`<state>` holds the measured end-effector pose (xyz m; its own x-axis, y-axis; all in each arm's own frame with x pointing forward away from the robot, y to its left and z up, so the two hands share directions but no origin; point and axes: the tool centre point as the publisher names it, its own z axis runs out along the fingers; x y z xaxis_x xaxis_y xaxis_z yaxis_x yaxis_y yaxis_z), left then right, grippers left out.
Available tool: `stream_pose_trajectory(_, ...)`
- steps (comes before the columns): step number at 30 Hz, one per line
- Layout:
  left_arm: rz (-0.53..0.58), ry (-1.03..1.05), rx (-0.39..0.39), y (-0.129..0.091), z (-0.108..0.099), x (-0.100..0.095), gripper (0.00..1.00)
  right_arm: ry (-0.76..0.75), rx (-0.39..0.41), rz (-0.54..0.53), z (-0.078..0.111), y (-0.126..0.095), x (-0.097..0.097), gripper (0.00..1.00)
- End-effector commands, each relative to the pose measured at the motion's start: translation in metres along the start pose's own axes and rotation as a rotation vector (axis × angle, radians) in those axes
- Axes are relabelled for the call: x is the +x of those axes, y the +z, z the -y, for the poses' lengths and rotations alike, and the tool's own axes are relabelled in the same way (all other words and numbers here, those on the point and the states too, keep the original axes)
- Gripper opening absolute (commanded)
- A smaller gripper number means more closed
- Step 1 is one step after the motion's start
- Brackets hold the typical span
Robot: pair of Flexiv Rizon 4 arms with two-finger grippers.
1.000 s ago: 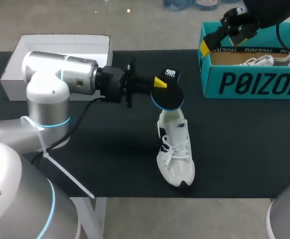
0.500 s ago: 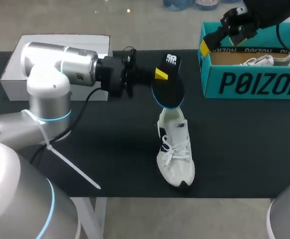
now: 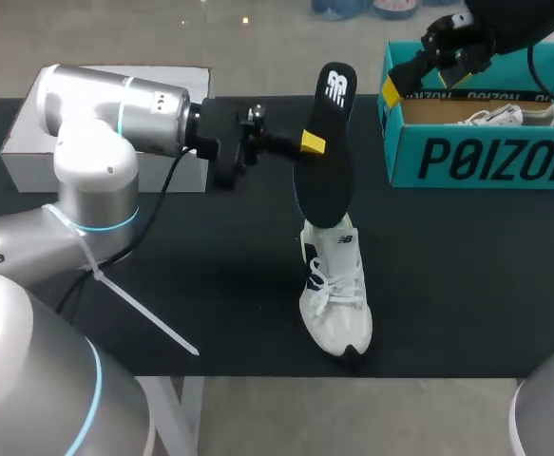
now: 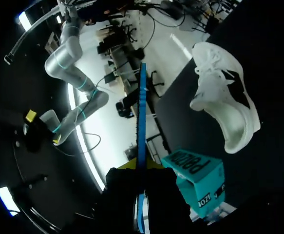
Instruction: Take the shoe out of the shoebox, open the shoe tongue, remove and reinsert the insole, then place the shoe into the shoebox
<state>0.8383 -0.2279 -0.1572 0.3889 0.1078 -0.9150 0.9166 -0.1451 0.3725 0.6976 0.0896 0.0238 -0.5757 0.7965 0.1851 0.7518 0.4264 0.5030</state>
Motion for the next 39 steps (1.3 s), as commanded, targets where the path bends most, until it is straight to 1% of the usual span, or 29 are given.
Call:
stream_pose_trajectory(1,-0.016,0.347,-0.098,-0.006,0.003,0.005,0.0,0.002,0.007,0.001,-0.004,0.0,0.001,1.0)
stream_pose_trajectory(5,-0.01,0.359,-0.138,-0.006,0.003,0.007,0.0,0.002,0.007,0.001,-0.004,0.0,0.001,1.0)
stream_pose_trajectory(8,0.022,0.362,-0.198,-0.005,0.002,0.008,0.0,0.002,0.007,0.001,-0.004,0.0,0.001,1.0)
stream_pose_trajectory(14,0.061,0.339,-0.255,-0.003,-0.001,0.013,0.0,0.002,0.007,0.001,-0.004,0.0,0.001,1.0)
stream_pose_trajectory(23,0.099,0.311,-0.24,-0.002,-0.003,0.016,0.0,0.002,0.007,0.001,-0.004,0.0,0.001,1.0)
stream_pose_trajectory(39,0.1,0.307,-0.24,-0.002,-0.003,0.016,0.0,0.002,0.007,0.001,-0.004,0.0,0.001,1.0)
